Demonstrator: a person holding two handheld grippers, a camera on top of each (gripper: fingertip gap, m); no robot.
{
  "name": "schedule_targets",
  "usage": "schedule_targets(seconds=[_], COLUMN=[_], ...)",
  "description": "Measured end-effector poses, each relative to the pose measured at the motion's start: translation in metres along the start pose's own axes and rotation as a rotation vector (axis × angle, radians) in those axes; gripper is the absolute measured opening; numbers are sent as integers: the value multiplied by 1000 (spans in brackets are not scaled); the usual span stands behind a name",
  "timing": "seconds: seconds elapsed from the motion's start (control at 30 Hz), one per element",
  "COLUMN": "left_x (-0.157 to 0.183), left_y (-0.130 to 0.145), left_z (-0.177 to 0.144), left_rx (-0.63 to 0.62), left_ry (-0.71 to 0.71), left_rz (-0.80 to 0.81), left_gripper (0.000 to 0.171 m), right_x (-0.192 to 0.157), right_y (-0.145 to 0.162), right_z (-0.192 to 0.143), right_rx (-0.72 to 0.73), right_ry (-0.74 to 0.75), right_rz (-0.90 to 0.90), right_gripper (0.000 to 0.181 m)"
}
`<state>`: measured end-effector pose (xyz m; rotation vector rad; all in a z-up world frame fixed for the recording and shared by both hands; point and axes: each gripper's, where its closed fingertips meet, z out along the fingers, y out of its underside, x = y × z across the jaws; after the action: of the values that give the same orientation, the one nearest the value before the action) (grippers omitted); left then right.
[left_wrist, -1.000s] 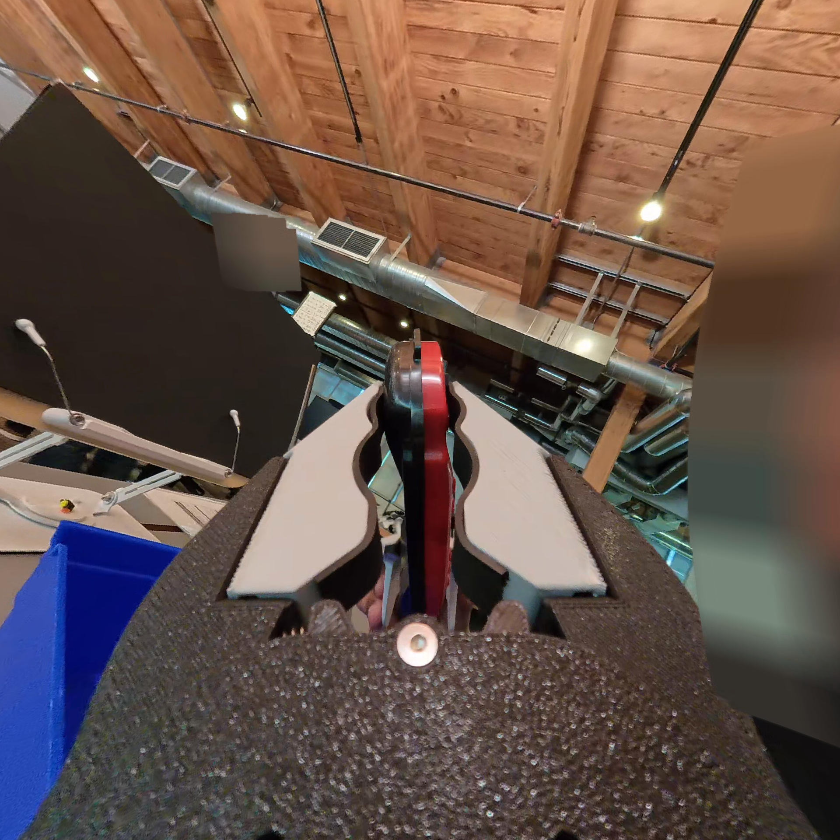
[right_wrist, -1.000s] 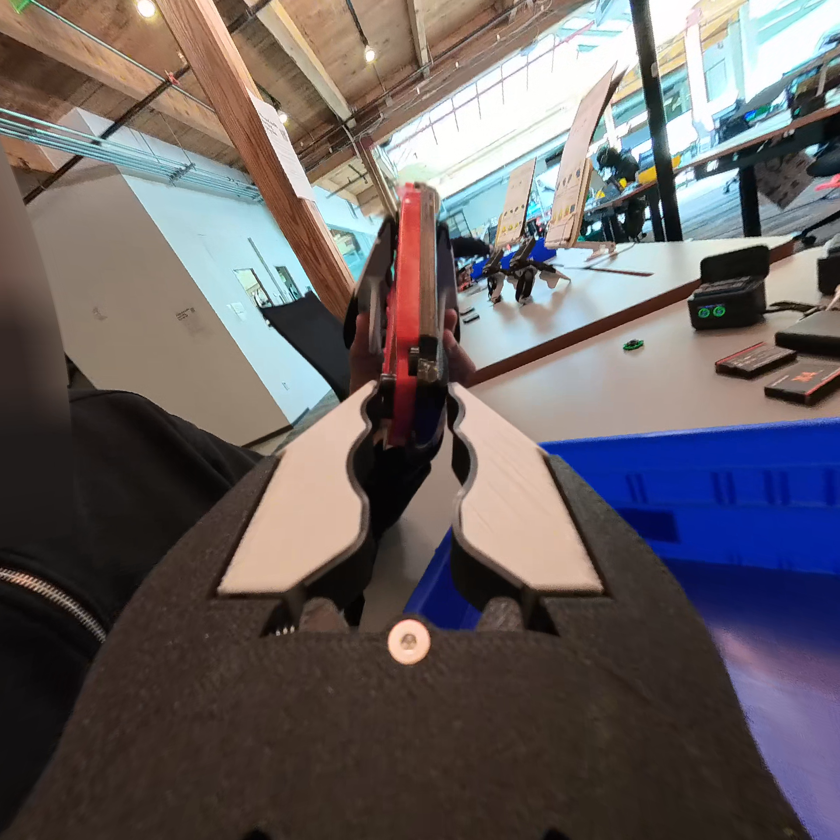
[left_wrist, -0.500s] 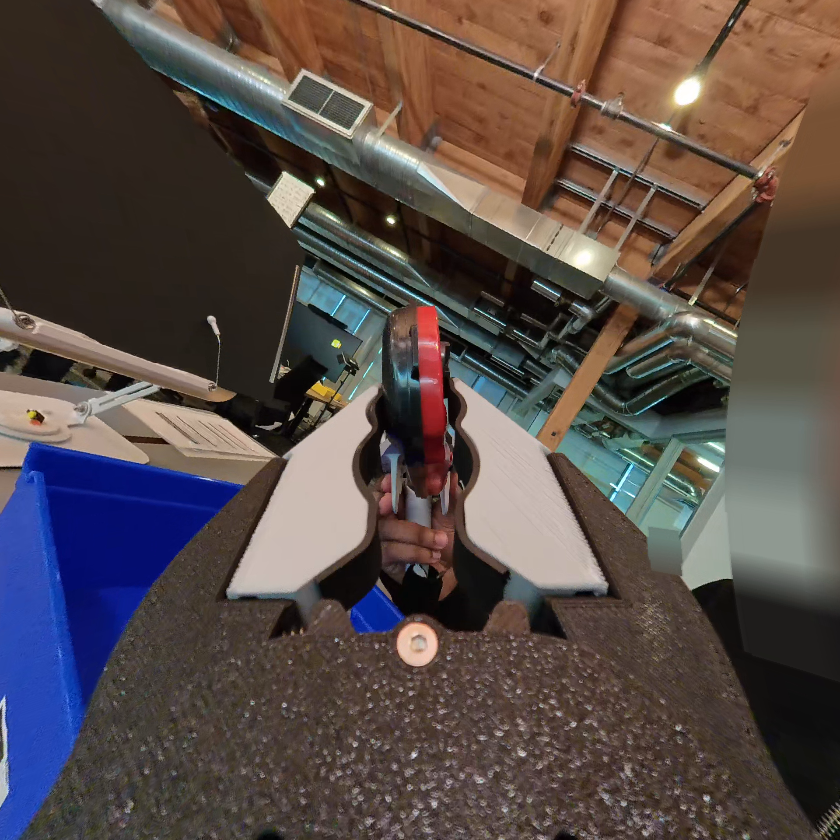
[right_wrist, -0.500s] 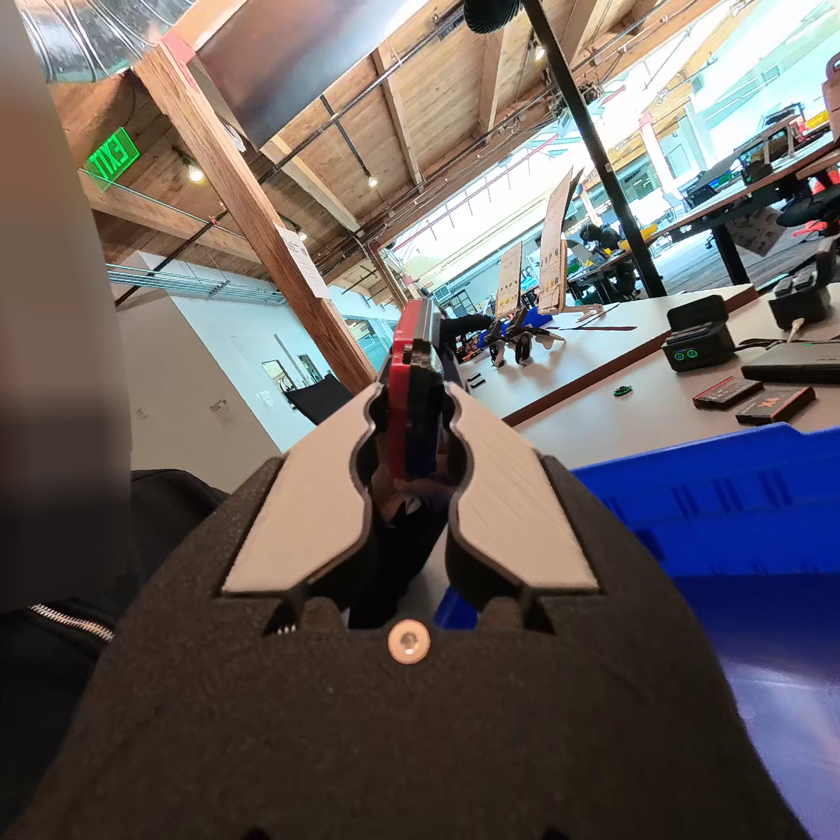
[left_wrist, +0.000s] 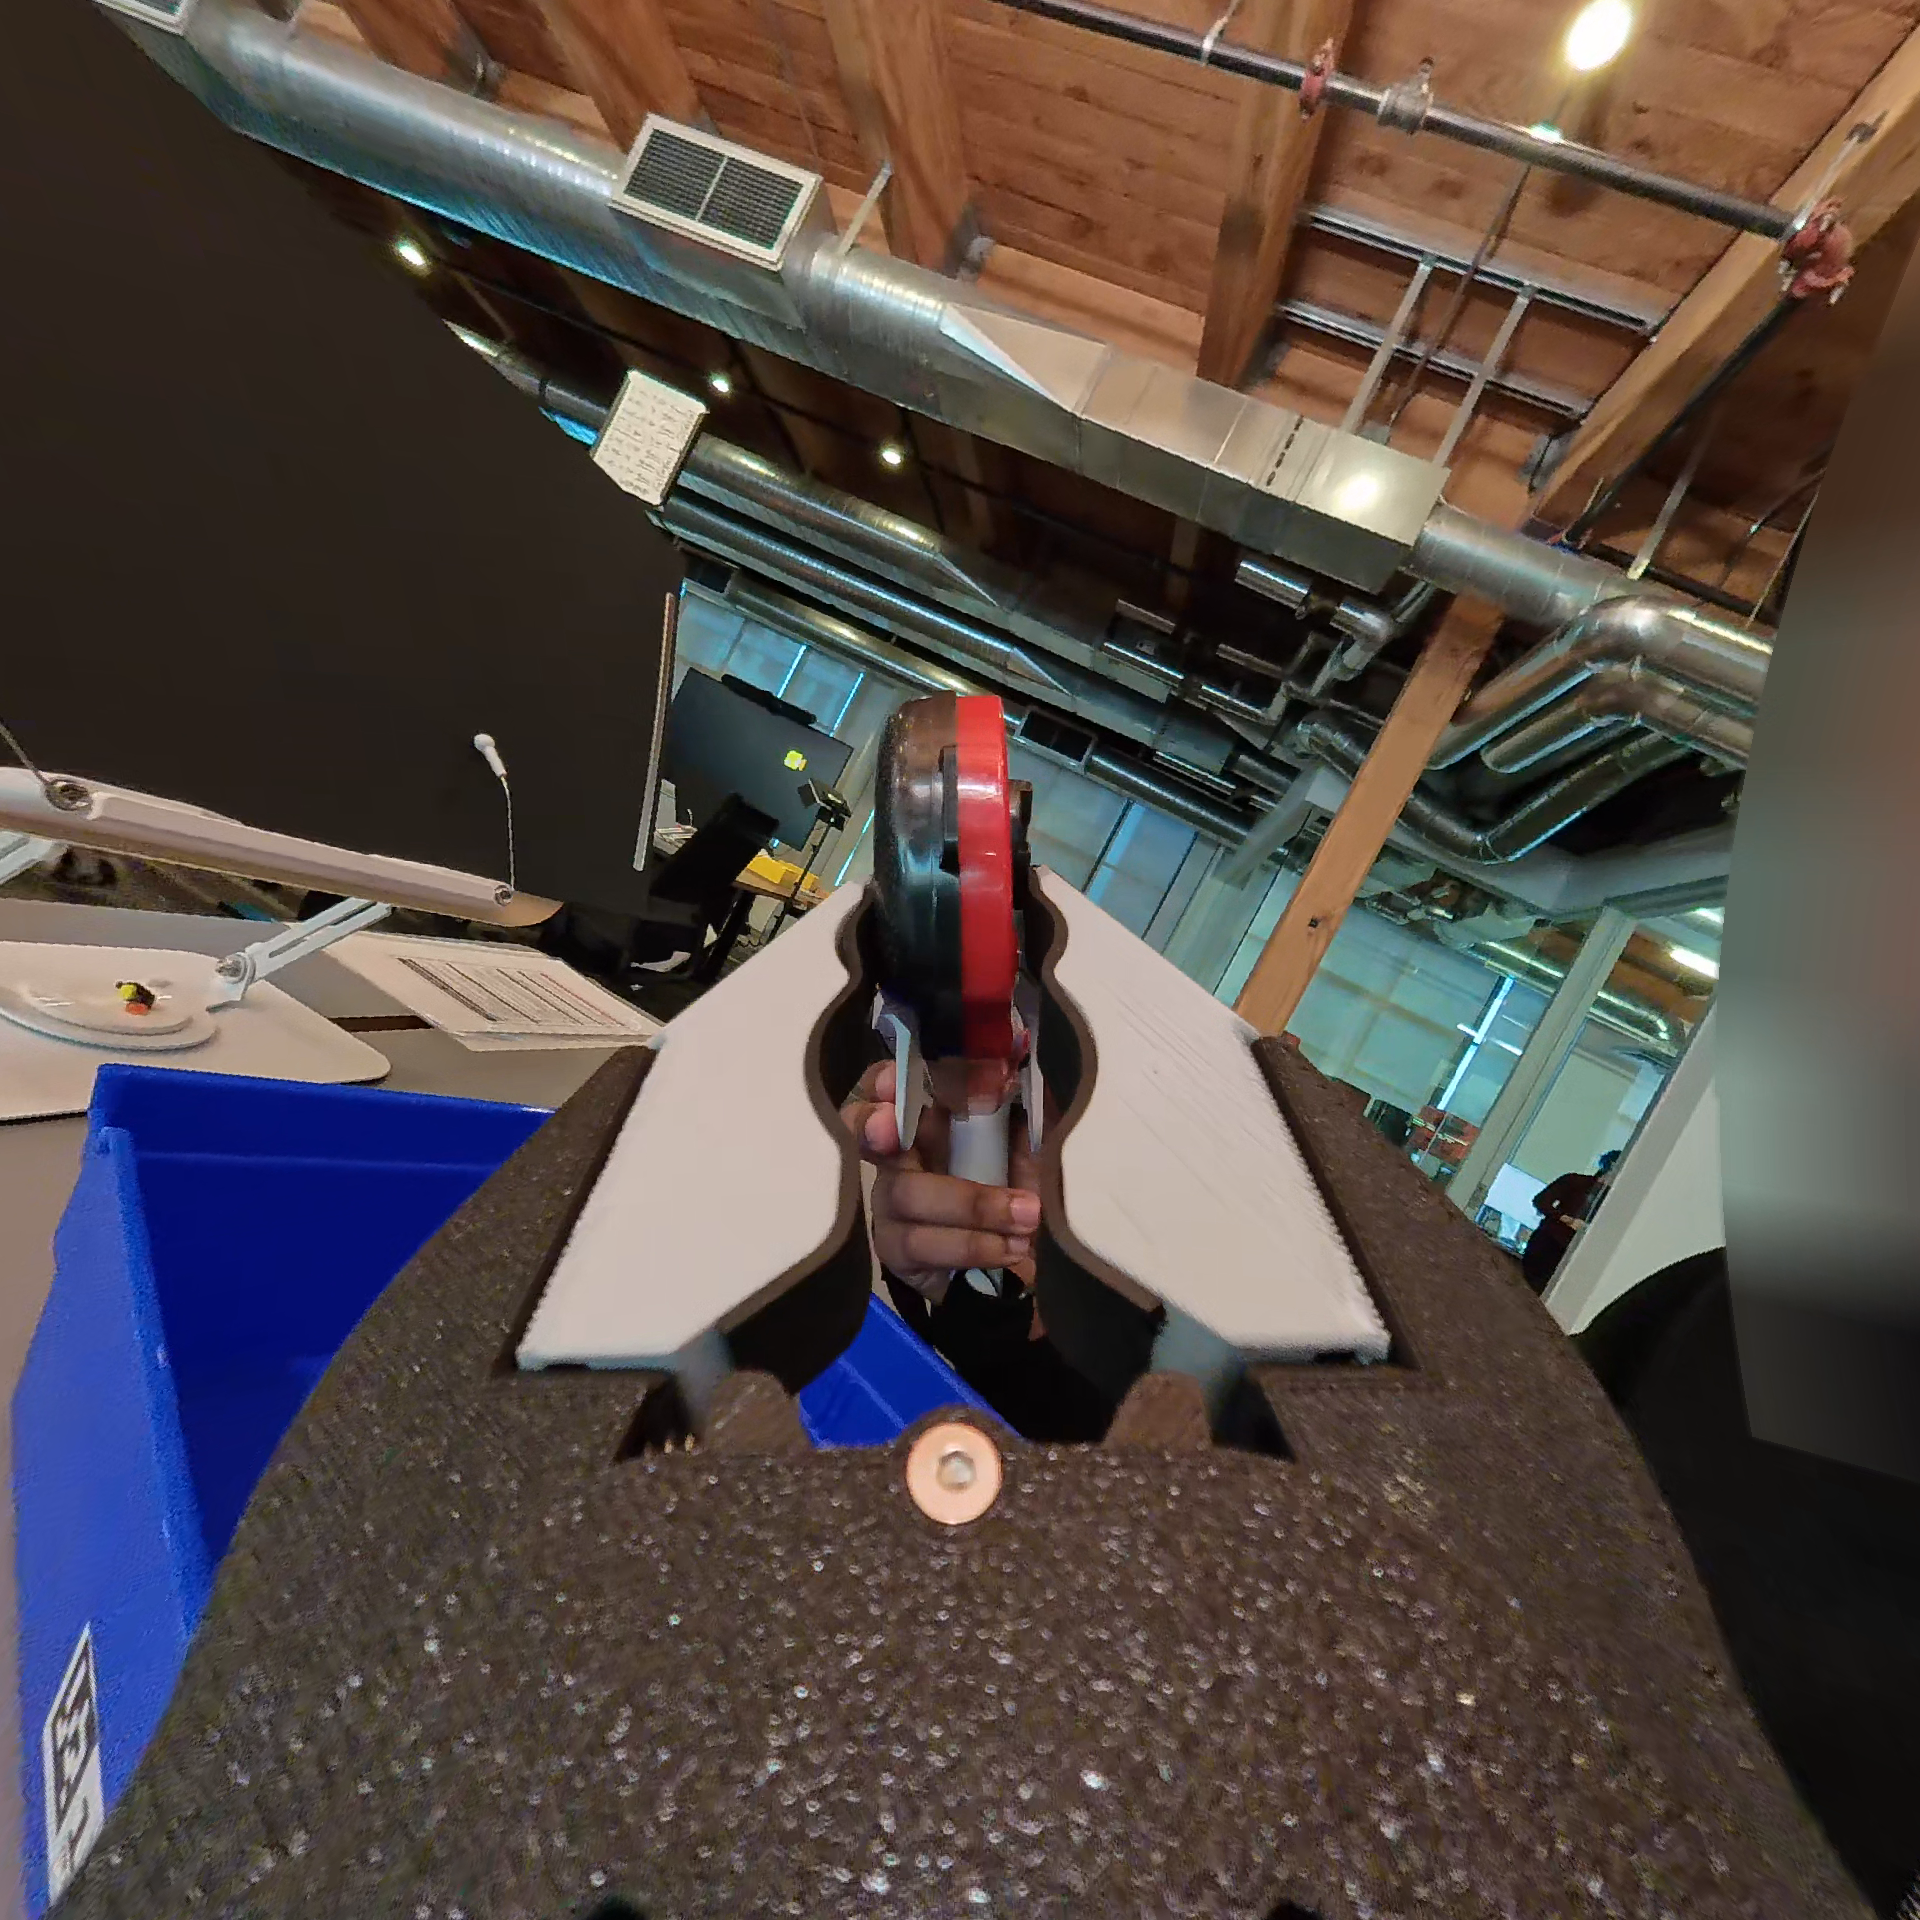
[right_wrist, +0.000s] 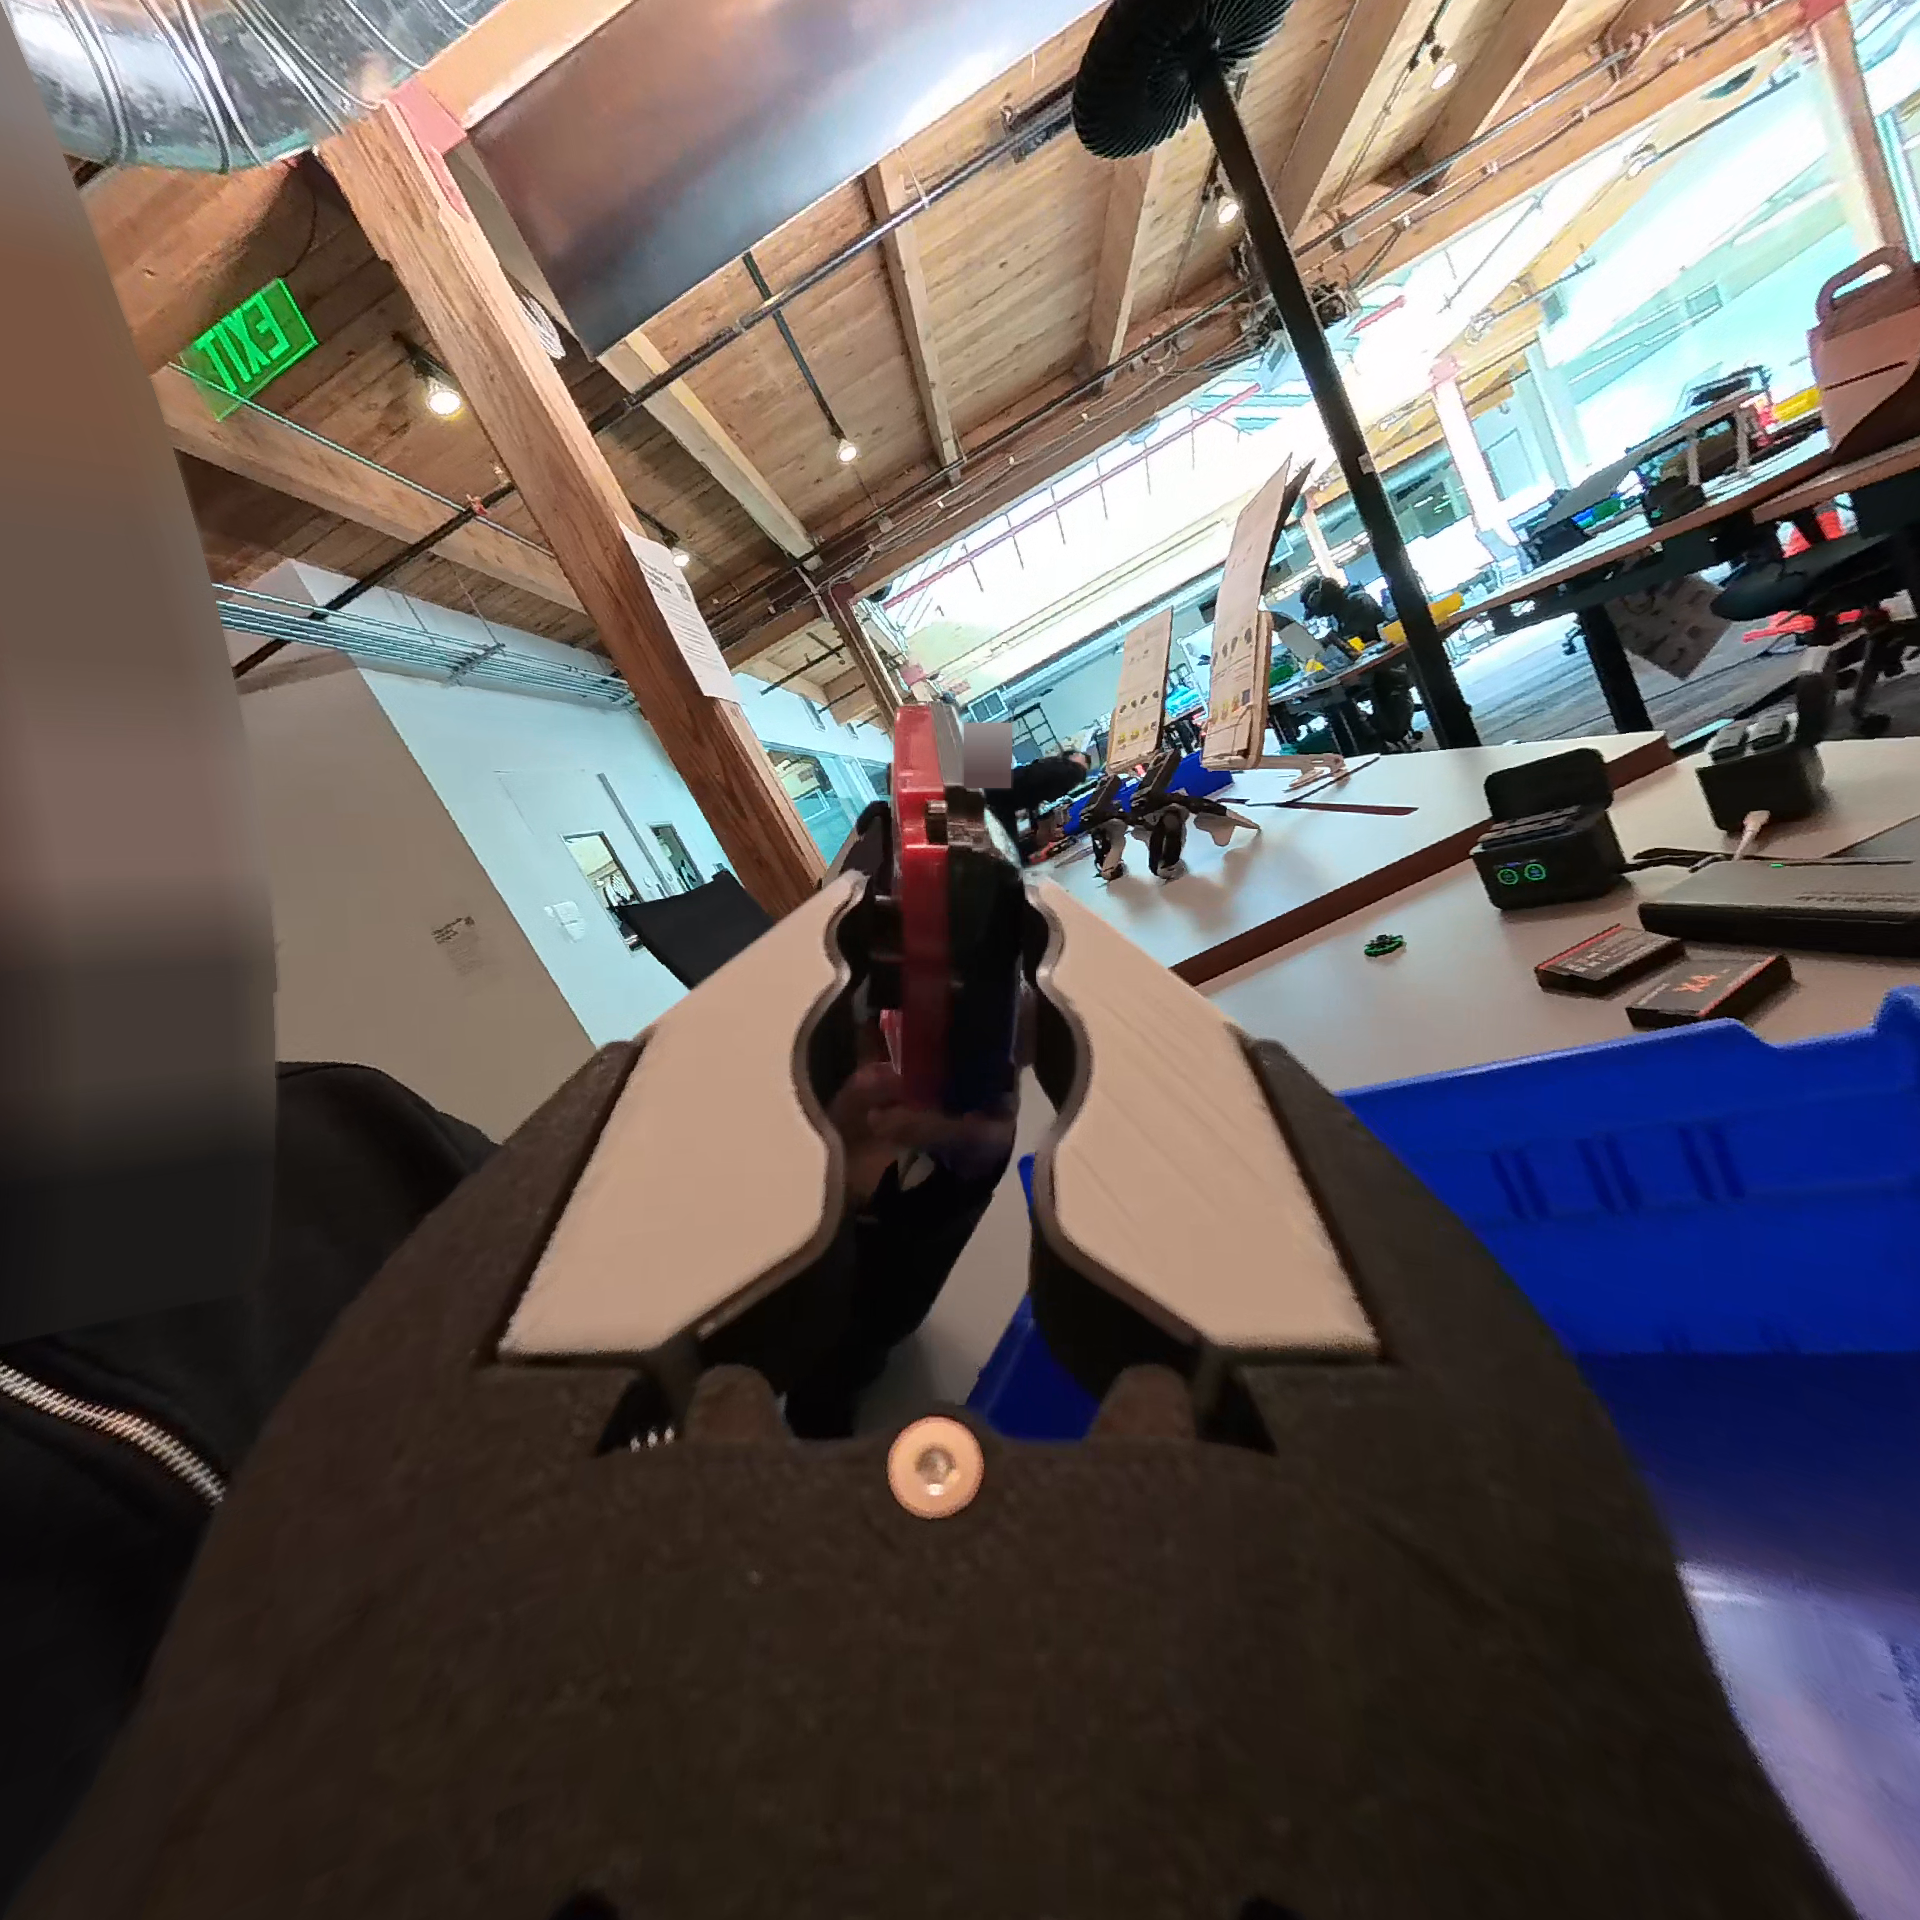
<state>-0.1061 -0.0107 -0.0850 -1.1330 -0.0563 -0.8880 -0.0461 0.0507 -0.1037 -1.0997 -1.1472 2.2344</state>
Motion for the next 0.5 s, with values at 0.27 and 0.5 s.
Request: schedule_targets(seconds=[0.27,0.5], left_x=[-2,0], left_y=[0,0], left_z=[0,0], left_rx=[9,11], left_ry=[5,20], left_rz=[-26,-29], left_gripper=[27,27], right_x=[0,-3], right_y=[-1,-2], right_z=[0,0], right_rx=[-8,-20], right_ry=[-9,0], right_rz=[9,-13], right_gripper=[24,22])
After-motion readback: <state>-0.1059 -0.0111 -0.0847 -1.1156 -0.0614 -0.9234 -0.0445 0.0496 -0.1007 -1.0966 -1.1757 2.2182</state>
